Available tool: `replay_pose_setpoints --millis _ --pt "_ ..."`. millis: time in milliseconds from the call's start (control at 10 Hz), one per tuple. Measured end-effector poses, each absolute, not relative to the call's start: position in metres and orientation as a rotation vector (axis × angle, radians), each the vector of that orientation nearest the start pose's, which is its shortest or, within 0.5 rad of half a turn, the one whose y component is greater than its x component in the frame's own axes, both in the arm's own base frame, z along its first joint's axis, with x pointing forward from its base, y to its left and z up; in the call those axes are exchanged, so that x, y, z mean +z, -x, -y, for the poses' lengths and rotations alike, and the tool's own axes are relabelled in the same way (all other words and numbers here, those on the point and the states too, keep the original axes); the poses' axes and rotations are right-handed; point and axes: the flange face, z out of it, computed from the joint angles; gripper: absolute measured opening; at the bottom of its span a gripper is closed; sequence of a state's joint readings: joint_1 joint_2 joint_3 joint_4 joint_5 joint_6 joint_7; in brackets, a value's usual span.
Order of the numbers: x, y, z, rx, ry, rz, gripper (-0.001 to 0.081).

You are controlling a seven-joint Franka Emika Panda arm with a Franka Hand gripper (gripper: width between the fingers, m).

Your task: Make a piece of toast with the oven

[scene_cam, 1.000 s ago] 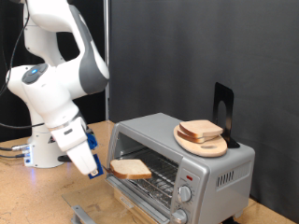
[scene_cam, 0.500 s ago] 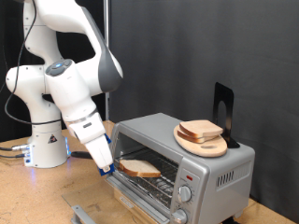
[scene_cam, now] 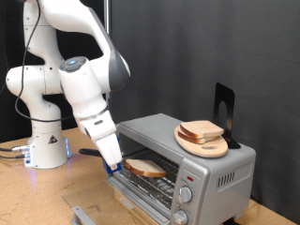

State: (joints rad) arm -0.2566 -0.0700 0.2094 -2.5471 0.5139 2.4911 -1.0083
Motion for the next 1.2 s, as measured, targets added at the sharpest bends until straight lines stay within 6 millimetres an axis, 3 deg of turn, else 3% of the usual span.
replay_pose_setpoints --millis 1200 --pt "0.32 -0.457 0.013 -0.231 2.843 0.871 0.0369"
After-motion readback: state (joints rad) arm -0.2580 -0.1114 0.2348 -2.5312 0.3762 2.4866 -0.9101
